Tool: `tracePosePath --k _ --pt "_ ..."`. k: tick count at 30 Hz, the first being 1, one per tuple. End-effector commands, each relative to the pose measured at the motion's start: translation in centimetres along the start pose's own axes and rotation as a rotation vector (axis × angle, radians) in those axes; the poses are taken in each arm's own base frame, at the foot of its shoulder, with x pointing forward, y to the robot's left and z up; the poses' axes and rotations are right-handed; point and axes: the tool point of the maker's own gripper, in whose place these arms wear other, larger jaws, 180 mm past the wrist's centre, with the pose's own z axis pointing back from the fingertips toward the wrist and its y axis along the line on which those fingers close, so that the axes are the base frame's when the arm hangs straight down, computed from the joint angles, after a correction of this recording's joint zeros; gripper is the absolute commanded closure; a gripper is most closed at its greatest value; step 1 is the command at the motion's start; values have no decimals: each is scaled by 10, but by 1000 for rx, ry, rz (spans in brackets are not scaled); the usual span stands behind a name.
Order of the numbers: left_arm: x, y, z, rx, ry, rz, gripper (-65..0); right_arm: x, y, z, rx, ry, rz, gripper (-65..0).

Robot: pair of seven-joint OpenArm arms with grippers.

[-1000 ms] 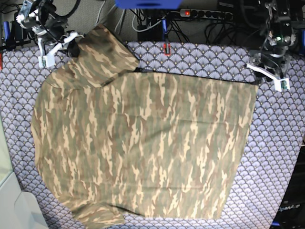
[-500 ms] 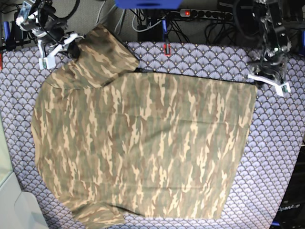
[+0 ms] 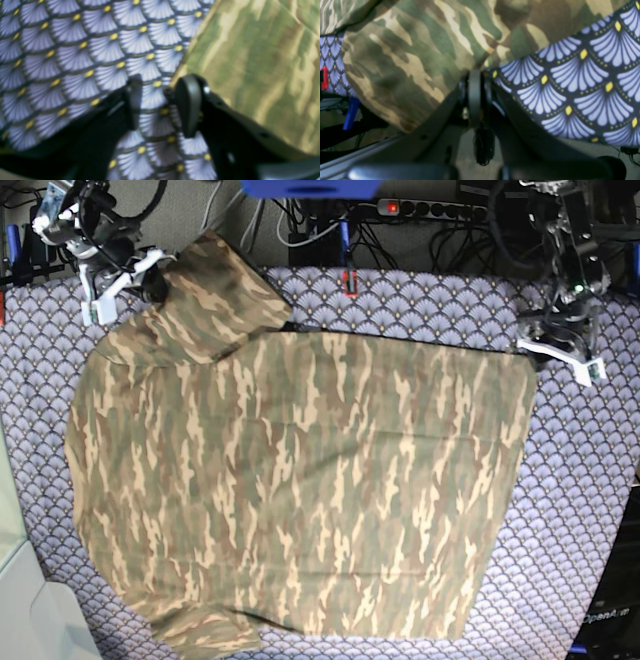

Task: Fold the T-shirt properly
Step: 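Grasp the shirt's shoulder edges with the left and right grippers, then lift the shoulder edge and pull it toward the robot with both grippers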

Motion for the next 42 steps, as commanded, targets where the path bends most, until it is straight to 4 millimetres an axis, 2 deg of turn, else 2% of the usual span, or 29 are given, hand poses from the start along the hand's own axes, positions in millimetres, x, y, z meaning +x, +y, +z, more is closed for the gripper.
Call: tracePosePath --k 1,4,7,10,17,20,23,28,36,37,39,42 --pt "16 -10 3 -38 -56 -10 -297 -13 -3 0 -16 71 27 0" --pt "19 -27 9 -112 -72 -57 -359 -13 0 -1 -6 75 37 0" --pt "17 -32 9 -127 -72 -53 -367 -13 0 -1 -6 75 37 0" --pt "16 -30 8 -122 -71 -47 -366 -13 0 -1 -7 76 38 0" --pt "19 -7 11 -57 -90 24 -366 -13 0 -1 -7 77 37 0" --pt "16 -6 10 -55 -83 26 -366 -13 0 -1 -7 75 37 0" --pt "4 -3 4 -50 -49 42 -366 -13 0 -1 -7 75 37 0" --pt "-6 -2 -6 -53 -18 69 -366 -13 0 -1 -7 75 37 0" --pt "-5 -9 -8 -67 -21 79 -364 -13 -1 -1 -8 77 38 0" --pt "-6 -11 -9 -69 -19 84 -352 -13 -1 -1 -8 77 38 0" --pt "-8 -14 -9 -75 -14 84 -288 -13 -1 -1 -8 77 38 0" --pt "-12 -26 -11 -103 -1 65 -146 -13 -1 -1 -8 77 38 0"
